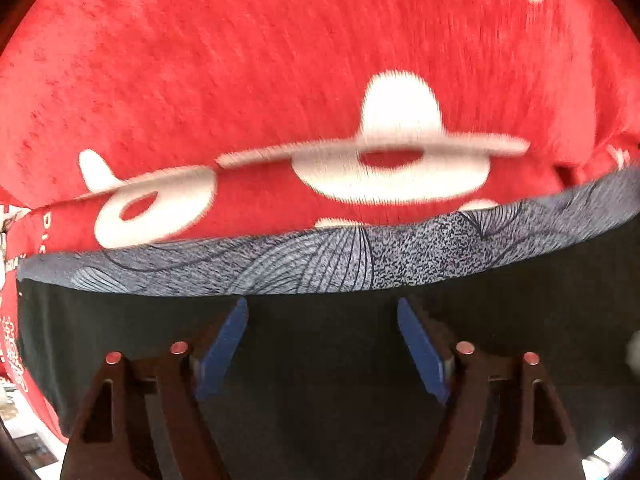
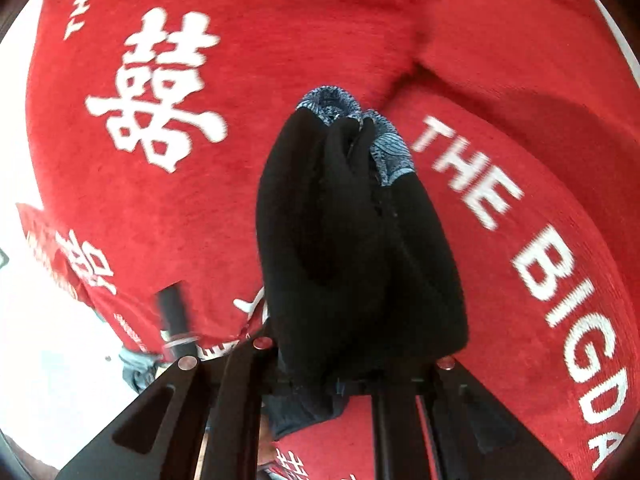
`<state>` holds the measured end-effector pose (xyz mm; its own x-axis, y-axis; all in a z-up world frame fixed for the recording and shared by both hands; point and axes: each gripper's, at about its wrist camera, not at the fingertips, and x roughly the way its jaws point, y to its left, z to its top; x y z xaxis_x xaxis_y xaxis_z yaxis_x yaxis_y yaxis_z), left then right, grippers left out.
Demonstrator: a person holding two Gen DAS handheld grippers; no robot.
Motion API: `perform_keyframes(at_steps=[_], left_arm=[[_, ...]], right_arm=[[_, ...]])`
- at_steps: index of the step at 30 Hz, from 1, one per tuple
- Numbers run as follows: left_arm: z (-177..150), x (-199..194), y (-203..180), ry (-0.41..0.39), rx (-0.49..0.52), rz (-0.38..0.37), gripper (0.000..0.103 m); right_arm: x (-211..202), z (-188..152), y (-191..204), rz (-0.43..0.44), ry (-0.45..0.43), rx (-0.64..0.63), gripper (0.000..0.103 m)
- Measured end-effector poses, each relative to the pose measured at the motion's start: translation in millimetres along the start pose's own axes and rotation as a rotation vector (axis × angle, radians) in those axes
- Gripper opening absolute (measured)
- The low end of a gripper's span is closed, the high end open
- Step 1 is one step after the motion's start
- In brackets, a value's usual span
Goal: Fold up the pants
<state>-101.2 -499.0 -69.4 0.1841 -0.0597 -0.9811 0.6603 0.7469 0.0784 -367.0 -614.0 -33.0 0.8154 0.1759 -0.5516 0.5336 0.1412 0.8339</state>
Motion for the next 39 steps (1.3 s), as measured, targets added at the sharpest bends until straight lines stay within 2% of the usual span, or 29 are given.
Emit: perform_keyframes(at_steps=[2, 3, 7, 9, 13, 17, 19, 22, 24, 26, 27, 28, 31, 34, 36, 38, 39], left_arm=[[-3.3, -2.3, -6.4, -0.035, 0.047, 0.026, 0.081], [-3.8, -2.3, -6.3, -0.037, 0.056, 0.016, 0.081], [-1.2, -0.7, 14.0, -0.010, 0.014, -0.084, 0.086], [-2.0, -5.9, 25.4, -0.013, -0.001, -0.099, 0.086], [-10.1, -30.0, 72.1, -0.059, -0.056, -0.141, 0.086], [-21.4, -50.0, 133.0, -0.068, -0.088, -0.138, 0.086], [-29.3, -56.4, 168.9, -0.064, -0.104, -0.118, 0.086], [-36.6, -57.4, 230.2, -0.051, -0.135, -0.078, 0.086], [-51.3, -58.2, 255.0, -0.041, -0.150, -0.043, 0.086], [-65.1, -50.4, 283.5, -0.020, -0.175, -0.023, 0.086], [-70.6, -46.0, 295.0, -0.007, -0.192, -0.021, 0.086], [-74.4, -44.0, 302.9, 0.001, -0.202, -0.023, 0.086], [-81.5, -37.9, 319.2, 0.012, -0.216, -0.041, 0.086], [-79.5, -34.1, 325.2, 0.011, -0.214, -0.093, 0.086], [-72.3, -35.1, 323.4, 0.006, -0.204, -0.143, 0.086], [-70.3, -44.8, 311.3, 0.003, -0.177, -0.216, 0.086], [-68.6, -45.5, 304.3, 0.013, -0.158, -0.276, 0.086]], right_arm=[[2.2, -0.6, 12.7, -0.012, 0.007, -0.053, 0.013], [4.5, -1.0, 23.8, -0.026, 0.013, -0.099, 0.013], [9.1, -7.4, 54.3, -0.078, 0.022, -0.215, 0.013], [11.5, -13.6, 74.5, -0.118, 0.024, -0.298, 0.013], [20.3, -32.0, 115.5, -0.223, 0.028, -0.461, 0.013], [47.8, -65.0, 159.4, -0.389, 0.040, -0.669, 0.014], [72.8, -90.0, 180.3, -0.481, 0.059, -0.789, 0.014], [118.7, -129.1, 199.0, -0.575, 0.104, -0.927, 0.014], [155.2, -153.3, 201.0, -0.618, 0.151, -0.979, 0.017], [194.3, -175.8, 195.4, -0.680, 0.197, -1.023, 0.022], [216.3, -186.5, 190.0, -0.724, 0.232, -1.038, 0.031], [235.4, -195.8, 183.9, -0.774, 0.264, -1.048, 0.033], [265.2, -227.4, 185.0, -0.941, 0.228, -1.121, 0.041], [256.5, -247.6, 200.8, -0.910, 0.226, -1.182, 0.045], [238.0, -259.8, 212.4, -0.825, 0.247, -1.213, 0.046], [212.5, -253.5, 216.0, -0.701, 0.279, -1.129, 0.047], [202.6, -241.6, 212.1, -0.637, 0.294, -1.025, 0.048]])
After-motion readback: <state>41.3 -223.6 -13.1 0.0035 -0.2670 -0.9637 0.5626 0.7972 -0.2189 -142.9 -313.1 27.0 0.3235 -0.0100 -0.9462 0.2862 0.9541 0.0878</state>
